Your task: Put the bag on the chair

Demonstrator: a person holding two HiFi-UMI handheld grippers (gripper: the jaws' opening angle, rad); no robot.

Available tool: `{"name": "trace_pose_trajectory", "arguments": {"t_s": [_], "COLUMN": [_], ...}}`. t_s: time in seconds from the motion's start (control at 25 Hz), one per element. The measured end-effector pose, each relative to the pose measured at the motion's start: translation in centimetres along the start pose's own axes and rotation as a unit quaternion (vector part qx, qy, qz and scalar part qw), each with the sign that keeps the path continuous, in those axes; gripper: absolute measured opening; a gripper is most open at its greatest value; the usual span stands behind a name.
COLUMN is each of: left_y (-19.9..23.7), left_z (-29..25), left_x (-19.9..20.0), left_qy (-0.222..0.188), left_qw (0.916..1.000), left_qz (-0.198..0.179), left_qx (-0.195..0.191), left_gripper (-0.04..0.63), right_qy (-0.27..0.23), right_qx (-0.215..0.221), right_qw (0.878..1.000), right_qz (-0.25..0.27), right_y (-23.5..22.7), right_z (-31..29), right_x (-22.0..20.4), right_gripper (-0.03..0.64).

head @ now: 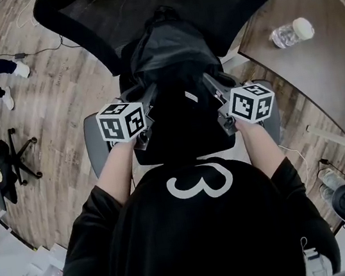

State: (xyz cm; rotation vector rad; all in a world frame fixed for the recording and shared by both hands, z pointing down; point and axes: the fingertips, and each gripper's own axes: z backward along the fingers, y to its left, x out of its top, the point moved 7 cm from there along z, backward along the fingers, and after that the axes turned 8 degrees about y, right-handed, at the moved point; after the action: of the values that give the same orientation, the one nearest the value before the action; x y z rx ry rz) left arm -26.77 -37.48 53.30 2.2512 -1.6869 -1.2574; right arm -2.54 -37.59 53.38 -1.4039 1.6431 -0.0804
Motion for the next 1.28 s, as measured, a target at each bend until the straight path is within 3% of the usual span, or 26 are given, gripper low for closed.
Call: {"name": "trace_pose_trajectory", "arguments": {"t_s": [0.12, 0.28, 0.48, 0.84, 1.28], "left_y": [-0.2, -0.8, -1.3, -2.4, -11.4], "left_z": [0.1, 0.5, 1.8, 5.2, 11.0], "left_x": [-0.3, -0.5, -0.7, -3.7, -7.2], "left_qy": [-0.003, -0.015, -0.037, -0.072, -0.095], "left_qw": [1.0, 0.9995, 0.999, 0.9961, 0.9945], "left_qz": [0.0, 0.012, 0.014, 0.052, 0.023], "left_qx": [-0.006, -0.025, -0.018, 0.005, -0.039], "left_gripper": [0.114, 0.184, 0.243, 0.256, 0.255], "right_qy": [-0.002, 0.001, -0.014, -0.051, -0.076], "right_qx": [0.004, -0.01, -0.01, -0.009, 0.055], "right_qw": [1.0, 1.0, 1.0, 0.999, 0.992], "right_qz": [0.003, 0.008, 0.006, 0.014, 0.088], "right_y": [0.2, 0.4, 0.7, 2.7, 9.7], "right_z": [0.1, 0.8, 2.8, 7.0, 14.8], "right_x": [-0.4, -0.8, -1.2, -2.4, -4.1], "right_gripper": [0.058, 0.161, 0.202, 0.215, 0.213]}}
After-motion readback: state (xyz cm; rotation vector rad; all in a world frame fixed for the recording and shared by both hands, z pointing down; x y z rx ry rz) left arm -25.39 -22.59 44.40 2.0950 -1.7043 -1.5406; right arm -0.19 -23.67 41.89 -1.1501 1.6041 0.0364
